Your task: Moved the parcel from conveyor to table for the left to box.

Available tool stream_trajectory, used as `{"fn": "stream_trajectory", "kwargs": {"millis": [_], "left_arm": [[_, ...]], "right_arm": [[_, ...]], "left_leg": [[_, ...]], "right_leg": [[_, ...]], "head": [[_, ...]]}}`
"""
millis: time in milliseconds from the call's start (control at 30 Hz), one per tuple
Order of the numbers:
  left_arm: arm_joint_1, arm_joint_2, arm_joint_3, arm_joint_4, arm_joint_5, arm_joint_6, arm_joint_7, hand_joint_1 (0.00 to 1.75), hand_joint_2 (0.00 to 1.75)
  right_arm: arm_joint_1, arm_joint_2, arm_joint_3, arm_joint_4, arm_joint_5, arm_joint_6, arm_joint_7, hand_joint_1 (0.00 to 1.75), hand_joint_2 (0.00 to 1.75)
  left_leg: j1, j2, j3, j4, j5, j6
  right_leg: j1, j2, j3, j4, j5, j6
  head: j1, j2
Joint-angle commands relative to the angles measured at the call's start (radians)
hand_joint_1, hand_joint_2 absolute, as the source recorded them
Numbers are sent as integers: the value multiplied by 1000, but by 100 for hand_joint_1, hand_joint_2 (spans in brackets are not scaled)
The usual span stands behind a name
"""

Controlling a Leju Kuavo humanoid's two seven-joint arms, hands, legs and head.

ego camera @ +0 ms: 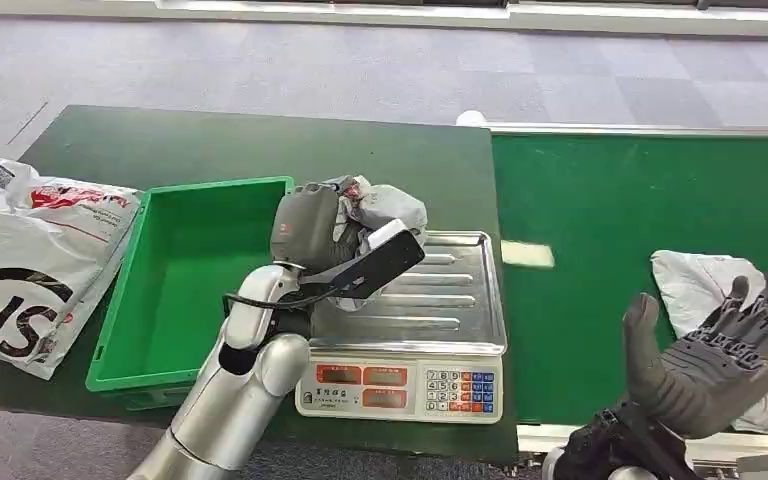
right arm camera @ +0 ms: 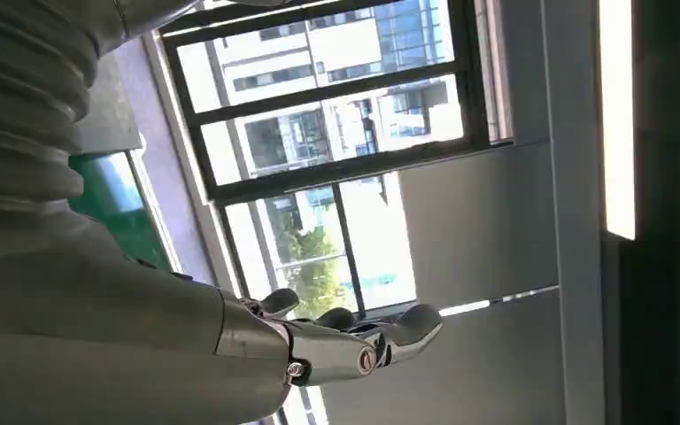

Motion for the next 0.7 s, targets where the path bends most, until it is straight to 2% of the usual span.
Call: {"fn": "stream_trajectory", "kwargs": {"millis": [33,700], "left_arm": [[-27,21,29,20,-2,-7,-1,175,175],[-27,21,29,20,-2,-7,-1,175,175]], "right_arm": [[-16,-16,-34,11,-3,-1,0,0,175],[-16,-16,-34,11,-3,-1,0,0,175]], "left_leg": [[0,1,1,-1,1,0],[0,1,1,-1,1,0]], "right_leg": [[1,1,0,-1,1,-1],[0,1,1,-1,1,-1]], "head": [[0,0],[0,0]]}}
